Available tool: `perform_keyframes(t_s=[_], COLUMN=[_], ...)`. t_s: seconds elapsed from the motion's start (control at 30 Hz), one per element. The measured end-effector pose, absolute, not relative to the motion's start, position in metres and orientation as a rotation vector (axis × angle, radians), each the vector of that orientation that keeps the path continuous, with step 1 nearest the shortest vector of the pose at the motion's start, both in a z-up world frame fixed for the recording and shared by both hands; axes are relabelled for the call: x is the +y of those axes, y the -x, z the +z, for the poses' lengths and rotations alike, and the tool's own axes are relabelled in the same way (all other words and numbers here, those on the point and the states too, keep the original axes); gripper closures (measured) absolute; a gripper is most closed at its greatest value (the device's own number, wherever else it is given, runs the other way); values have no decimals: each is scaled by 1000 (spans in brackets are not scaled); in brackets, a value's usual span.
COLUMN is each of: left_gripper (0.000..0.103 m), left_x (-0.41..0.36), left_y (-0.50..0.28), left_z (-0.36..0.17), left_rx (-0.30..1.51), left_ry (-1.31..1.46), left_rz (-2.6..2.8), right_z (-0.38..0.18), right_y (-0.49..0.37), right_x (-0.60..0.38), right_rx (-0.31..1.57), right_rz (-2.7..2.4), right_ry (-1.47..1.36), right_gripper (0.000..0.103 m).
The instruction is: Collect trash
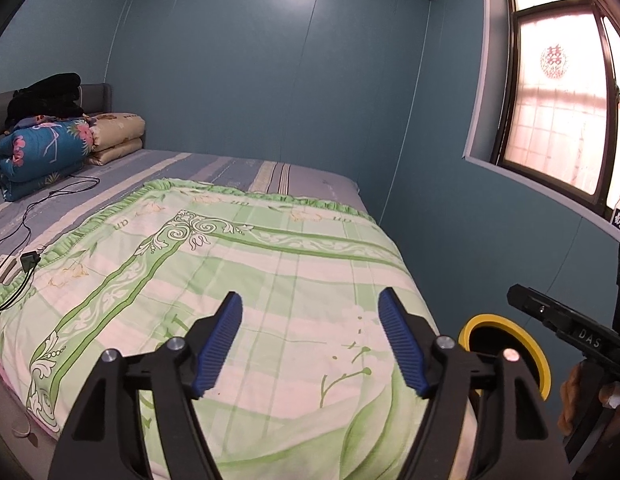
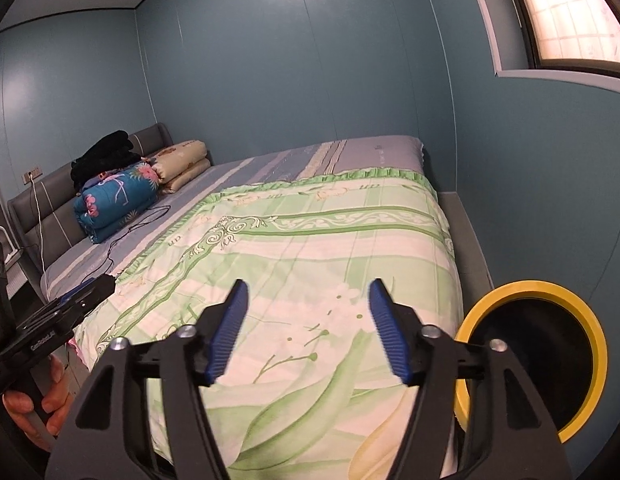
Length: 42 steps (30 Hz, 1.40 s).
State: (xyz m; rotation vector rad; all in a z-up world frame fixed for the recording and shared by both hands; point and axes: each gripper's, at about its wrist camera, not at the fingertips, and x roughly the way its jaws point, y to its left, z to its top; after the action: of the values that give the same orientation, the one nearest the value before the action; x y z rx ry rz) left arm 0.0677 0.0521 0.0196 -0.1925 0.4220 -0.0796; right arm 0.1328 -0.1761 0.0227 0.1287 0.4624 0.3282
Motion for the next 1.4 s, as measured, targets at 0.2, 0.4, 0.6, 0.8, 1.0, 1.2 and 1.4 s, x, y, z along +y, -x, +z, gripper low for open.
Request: perform_keyframes(t_s=[0.2,0.4,0.6,0.8,1.0,1.2,1.4], left_gripper=[19,9,8,8,8,8,8], left_x=[55,62,60,57,55,53,51], left_y=[-50,-38,-31,-24,-16,-10,-9], left_z=[20,17,15,13,16,19,19], left_rx=[369,332,317,301,275,247,241], left_ry=[199,219,200,190,189,186,176], left_rz=[-53,-30,-15,-15,-33,-35,-35], right_z=[25,23,16,10,10,12,12], right_y=[-121,-113,-110,-100,-93,-89,-88], right_x=[-173,-171,-168,-166,-166,-167,-170], right_rx=[410,378,362,326,310,304,307], right_rz=[309,290,262,210,197,200,202], right_ry=[-116,-114,-120,-113,-117,-127,-136], right_gripper=[26,14,9,9,8,8,8])
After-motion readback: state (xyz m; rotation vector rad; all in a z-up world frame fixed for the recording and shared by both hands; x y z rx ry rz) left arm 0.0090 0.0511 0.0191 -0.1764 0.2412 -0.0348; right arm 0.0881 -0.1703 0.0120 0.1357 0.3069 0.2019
